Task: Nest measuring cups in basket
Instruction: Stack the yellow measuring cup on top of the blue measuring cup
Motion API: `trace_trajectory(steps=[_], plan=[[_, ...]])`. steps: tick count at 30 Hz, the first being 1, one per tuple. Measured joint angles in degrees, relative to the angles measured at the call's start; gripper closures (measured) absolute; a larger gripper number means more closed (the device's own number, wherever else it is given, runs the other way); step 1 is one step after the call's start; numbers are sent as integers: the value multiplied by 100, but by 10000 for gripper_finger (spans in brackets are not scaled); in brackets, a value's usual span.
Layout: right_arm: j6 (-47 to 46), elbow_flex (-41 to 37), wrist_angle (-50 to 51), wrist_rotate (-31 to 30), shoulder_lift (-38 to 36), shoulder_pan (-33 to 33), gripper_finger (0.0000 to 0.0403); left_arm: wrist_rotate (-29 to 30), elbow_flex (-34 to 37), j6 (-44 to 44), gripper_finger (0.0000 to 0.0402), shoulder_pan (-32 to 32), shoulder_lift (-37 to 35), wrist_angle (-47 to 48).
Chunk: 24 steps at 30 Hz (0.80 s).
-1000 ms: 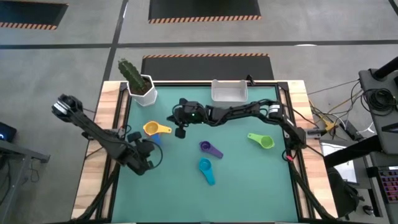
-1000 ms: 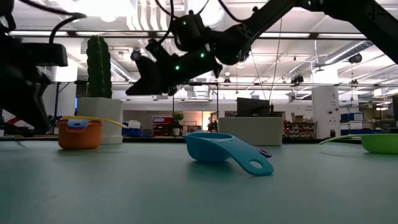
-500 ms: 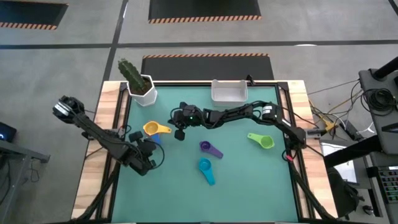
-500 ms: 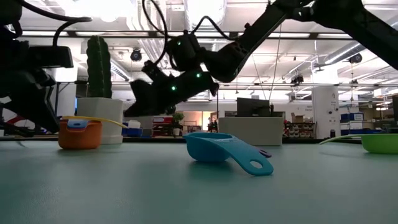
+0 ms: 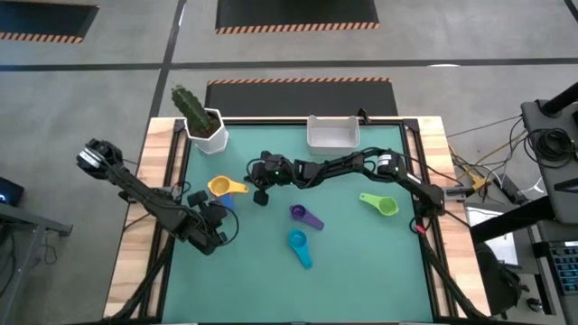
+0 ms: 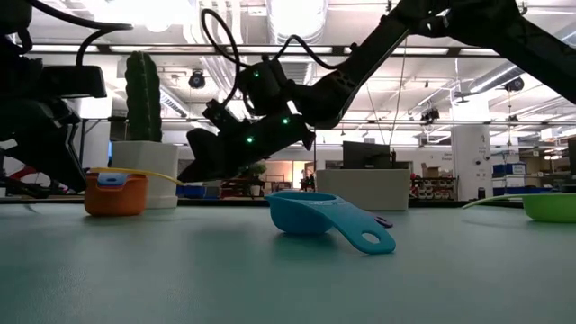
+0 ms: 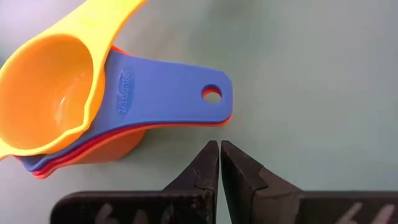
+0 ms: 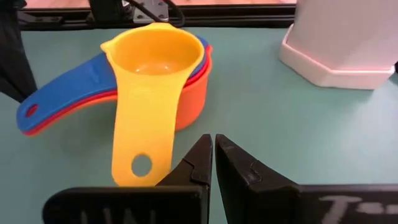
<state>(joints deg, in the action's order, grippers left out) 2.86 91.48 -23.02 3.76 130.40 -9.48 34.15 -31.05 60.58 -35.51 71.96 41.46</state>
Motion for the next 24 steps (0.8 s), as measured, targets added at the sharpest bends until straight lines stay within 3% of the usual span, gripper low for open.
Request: trace_trajectory(steps=[24], plan=[[-28,2,0,124,1,402,394,0,0,22,402,0,0,-42]])
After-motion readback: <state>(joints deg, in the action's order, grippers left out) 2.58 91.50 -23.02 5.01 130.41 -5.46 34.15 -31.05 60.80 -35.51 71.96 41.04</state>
